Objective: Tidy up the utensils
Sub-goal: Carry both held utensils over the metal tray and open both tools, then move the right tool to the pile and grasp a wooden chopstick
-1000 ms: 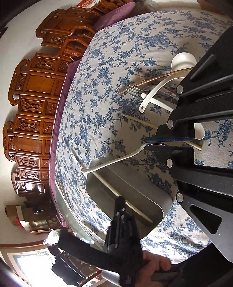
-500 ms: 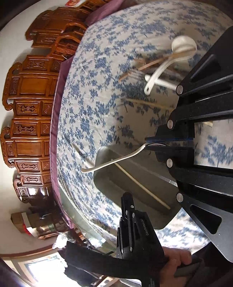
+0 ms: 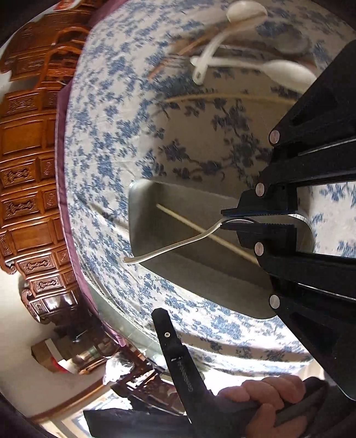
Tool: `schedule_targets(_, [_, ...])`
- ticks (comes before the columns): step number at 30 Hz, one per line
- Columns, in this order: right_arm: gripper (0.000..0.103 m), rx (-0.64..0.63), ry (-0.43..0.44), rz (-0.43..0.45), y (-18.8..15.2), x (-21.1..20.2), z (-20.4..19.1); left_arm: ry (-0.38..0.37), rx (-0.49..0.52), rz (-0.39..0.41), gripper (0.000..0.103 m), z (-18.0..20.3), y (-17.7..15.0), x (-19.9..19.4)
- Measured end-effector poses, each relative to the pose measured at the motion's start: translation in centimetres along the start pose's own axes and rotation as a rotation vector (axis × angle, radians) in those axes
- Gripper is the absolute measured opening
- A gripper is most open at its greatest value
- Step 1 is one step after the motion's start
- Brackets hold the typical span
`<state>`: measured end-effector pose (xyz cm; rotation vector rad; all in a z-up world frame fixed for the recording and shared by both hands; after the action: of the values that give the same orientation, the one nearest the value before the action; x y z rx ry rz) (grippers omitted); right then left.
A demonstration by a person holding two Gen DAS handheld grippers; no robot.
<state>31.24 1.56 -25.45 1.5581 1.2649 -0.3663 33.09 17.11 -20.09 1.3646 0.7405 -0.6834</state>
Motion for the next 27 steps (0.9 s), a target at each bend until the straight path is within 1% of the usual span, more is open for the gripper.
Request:
schedule_targets(4, [0.008, 0.034, 0.035, -0.017, -0.4, 1.0, -0.3, 0.002, -0.003, 0.002, 0.015, -0.1, 0.0, -0.1])
schedule_targets(6, [0.009, 0.027, 0.058, -0.019, -0.6, 1.0, -0.6, 0.002, -0.002, 0.003, 0.015, -0.1, 0.0, -0.1])
schedule_targets(7, [0.009, 0.016, 0.06, -0.015, -0.7, 0.9, -0.6, 0.002, 0.0, 0.004, 0.015, 0.0, 0.0, -0.1])
schedule_targets(8, [0.014, 0.01, 0.064, -0.009, -0.7, 0.7, -0.6, 0.001, 0.001, 0.005, 0.015, 0.1, 0.0, -0.2])
schedule_targets(10, [0.015, -0.02, 0.076, 0.015, -0.7, -0.3, -0.7, -0.001, 0.009, 0.009, 0.015, 0.6, -0.1, -0.4])
schedule_targets(11, [0.015, -0.039, 0.071, 0.03, -0.7, -0.8, -0.6, -0.003, 0.015, 0.014, 0.018, 1.0, -0.1, -0.5])
schedule_targets(12, [0.015, -0.063, 0.057, 0.045, -0.7, -1.6, -0.4, -0.005, 0.022, 0.02, 0.023, 1.4, -0.1, -0.7])
schedule_targets(13, [0.015, -0.078, 0.05, 0.054, -0.7, -2.3, -0.2, -0.007, 0.029, 0.024, 0.025, 1.7, -0.2, -0.8])
schedule_targets(16, [0.015, -0.143, 0.005, 0.099, -1.0, -5.1, 1.2, -0.024, 0.045, 0.03, 0.027, 2.9, -0.3, -1.2])
schedule_targets(18, [0.015, -0.174, -0.041, 0.129, -1.3, -7.5, 3.0, -0.034, 0.061, 0.034, 0.03, 4.0, -0.4, -1.5])
schedule_targets(19, [0.015, -0.179, -0.053, 0.137, -1.4, -8.2, 3.8, -0.037, 0.069, 0.037, 0.032, 4.6, -0.5, -1.7])
schedule_targets(21, [0.015, -0.184, -0.089, 0.152, -1.6, -10.2, 6.0, -0.051, 0.09, 0.05, 0.04, 6.2, -0.6, -2.2])
schedule_targets(24, [0.015, -0.185, -0.147, 0.172, -1.7, -12.8, 9.2, -0.082, 0.115, 0.057, 0.046, 8.3, -0.8, -2.9])
schedule_targets(27, [0.021, -0.19, -0.198, 0.184, -1.9, -14.5, 11.8, -0.117, 0.139, 0.054, 0.049, 10.6, -1.0, -3.5])
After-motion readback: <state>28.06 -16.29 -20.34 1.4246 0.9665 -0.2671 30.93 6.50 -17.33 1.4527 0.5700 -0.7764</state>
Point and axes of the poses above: each gripper's, at about its wrist camera, not at the fingertips, and x roughly the way its jaws point, z to its right, y to its top, the point moved 6 cm from there along x, roughly the way its jaws point, and after that the axes turned 7 degrees about y, right-handed, at the moved point
